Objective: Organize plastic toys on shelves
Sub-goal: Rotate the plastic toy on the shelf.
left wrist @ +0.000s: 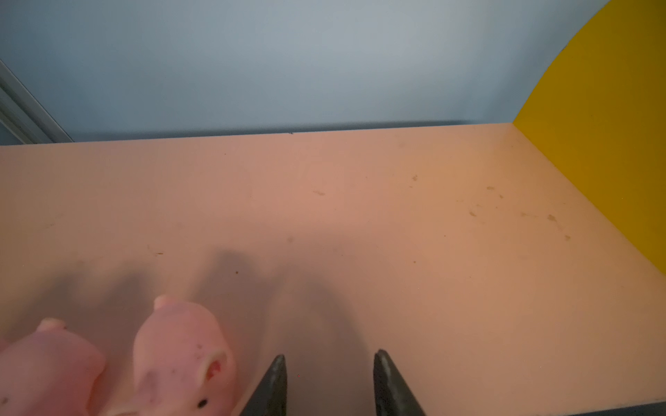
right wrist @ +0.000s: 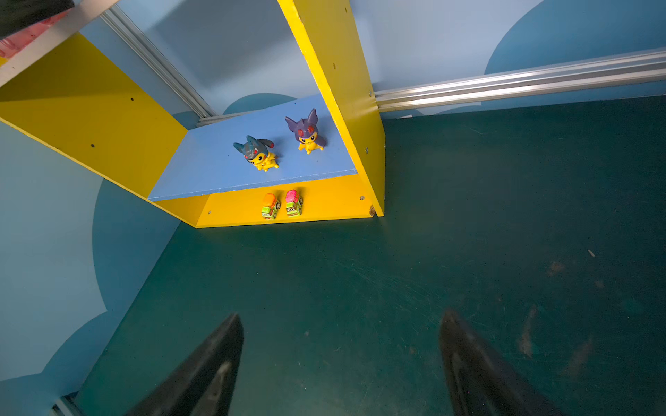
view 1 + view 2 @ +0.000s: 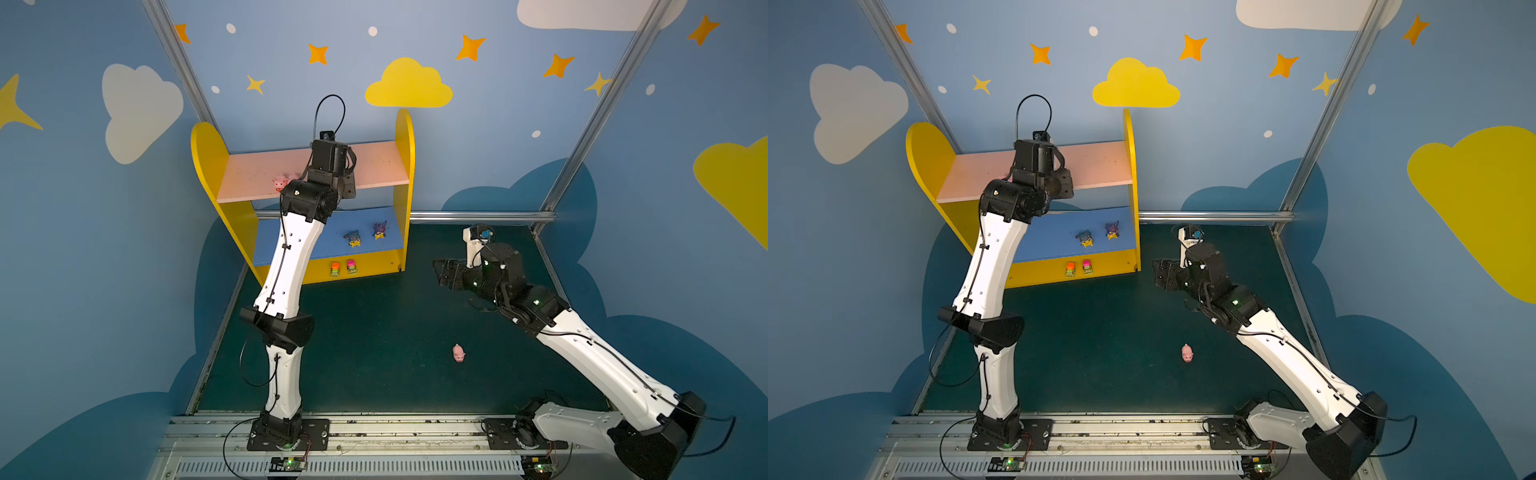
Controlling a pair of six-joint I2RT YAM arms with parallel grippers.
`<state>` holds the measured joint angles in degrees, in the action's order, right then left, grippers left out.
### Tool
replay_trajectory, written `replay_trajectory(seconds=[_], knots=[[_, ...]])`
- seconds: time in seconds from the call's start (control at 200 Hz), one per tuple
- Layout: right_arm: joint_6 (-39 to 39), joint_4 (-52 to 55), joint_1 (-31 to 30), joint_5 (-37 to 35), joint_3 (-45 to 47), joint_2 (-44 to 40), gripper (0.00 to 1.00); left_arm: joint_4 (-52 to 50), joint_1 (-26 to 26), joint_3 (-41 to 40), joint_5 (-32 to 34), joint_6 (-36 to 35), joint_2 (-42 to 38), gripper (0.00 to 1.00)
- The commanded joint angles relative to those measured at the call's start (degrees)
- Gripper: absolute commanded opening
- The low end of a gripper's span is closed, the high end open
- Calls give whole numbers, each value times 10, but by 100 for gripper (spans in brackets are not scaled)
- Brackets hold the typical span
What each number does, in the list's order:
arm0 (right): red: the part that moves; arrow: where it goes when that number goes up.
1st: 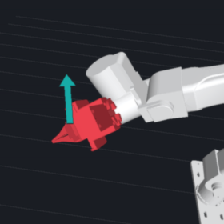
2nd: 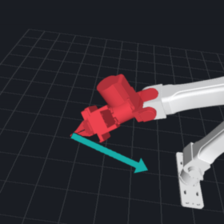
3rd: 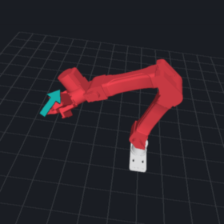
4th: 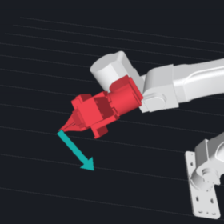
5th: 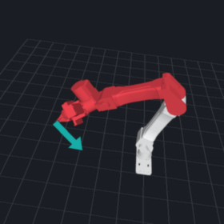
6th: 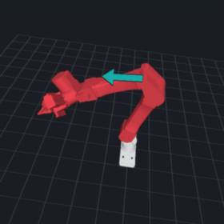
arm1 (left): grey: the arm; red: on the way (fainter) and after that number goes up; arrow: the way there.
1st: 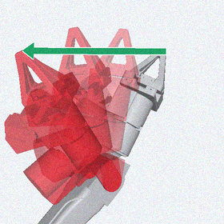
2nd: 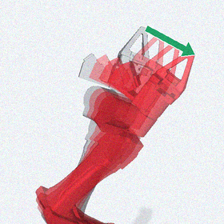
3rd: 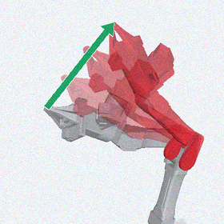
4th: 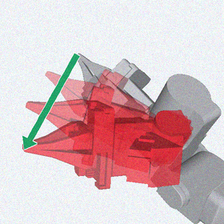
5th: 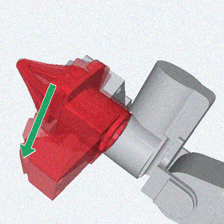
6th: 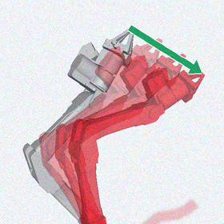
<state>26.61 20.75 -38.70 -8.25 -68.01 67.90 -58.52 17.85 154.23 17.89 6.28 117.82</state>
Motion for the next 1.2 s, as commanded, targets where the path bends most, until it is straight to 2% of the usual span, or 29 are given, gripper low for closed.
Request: replay_trajectory(seconds=[0.0, 0.511, 0.781, 1.066, 1.192], knots=[[2, -8, 3, 5, 0, 2, 84, -9, -5, -8, 10, 5, -19, 39], [2, -5, 3, 6, -8, 10, 84, 0, -21, -46, 15, 5, -46, 39], [1, -4, 3, 6, -11, 12, 84, 4, -20, -63, -14, 10, -64, 43], [-10, 14, 2, -5, -23, -13, 84, -23, 13, -12, -36, 11, -60, 47], [-21, 36, -6, -29, -27, -46, 84, -36, 38, -26, -44, 32, -81, 50]])
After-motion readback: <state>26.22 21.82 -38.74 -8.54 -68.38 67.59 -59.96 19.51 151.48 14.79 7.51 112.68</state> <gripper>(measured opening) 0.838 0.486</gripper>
